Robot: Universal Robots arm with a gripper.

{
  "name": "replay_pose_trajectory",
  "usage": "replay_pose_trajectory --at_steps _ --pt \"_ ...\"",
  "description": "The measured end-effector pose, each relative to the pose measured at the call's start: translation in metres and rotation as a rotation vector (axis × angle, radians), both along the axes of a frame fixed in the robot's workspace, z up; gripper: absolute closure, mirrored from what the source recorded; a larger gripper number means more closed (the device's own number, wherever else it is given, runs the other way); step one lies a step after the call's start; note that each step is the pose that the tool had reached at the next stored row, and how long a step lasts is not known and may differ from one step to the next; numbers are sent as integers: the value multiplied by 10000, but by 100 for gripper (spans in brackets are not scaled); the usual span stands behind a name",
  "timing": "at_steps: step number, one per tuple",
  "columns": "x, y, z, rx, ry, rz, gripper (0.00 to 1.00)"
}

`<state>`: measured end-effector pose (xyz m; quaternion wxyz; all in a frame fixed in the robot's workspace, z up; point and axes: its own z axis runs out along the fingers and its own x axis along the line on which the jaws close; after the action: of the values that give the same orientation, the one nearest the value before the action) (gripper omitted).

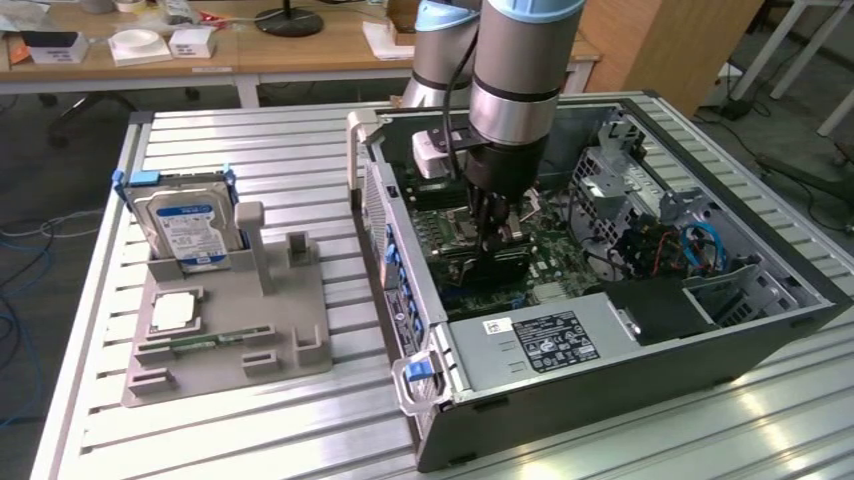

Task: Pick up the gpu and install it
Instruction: 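Press down on the gpu until it lock into place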

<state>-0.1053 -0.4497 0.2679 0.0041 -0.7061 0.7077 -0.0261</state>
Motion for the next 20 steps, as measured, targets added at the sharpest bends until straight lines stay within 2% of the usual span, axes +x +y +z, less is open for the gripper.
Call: replay_pose_trajectory --at_steps 2,4,6,9,10,13,16,17,20 --pt "0 1 0 0 272 -12 90" --pt "0 2 0 -1 451 -27 90" --pt "0 2 0 0 670 -35 90" --pt "0 2 0 -6 1132 -37 90" --pt "0 2 0 -13 1254 -38 90" --pt "1 3 0 -74 1473 -42 90" --pt "0 23 -1 -167 1698 -51 90" --pt "1 30 0 -199 1816 -49 90" --pt "1 55 0 -278 2336 -56 90"
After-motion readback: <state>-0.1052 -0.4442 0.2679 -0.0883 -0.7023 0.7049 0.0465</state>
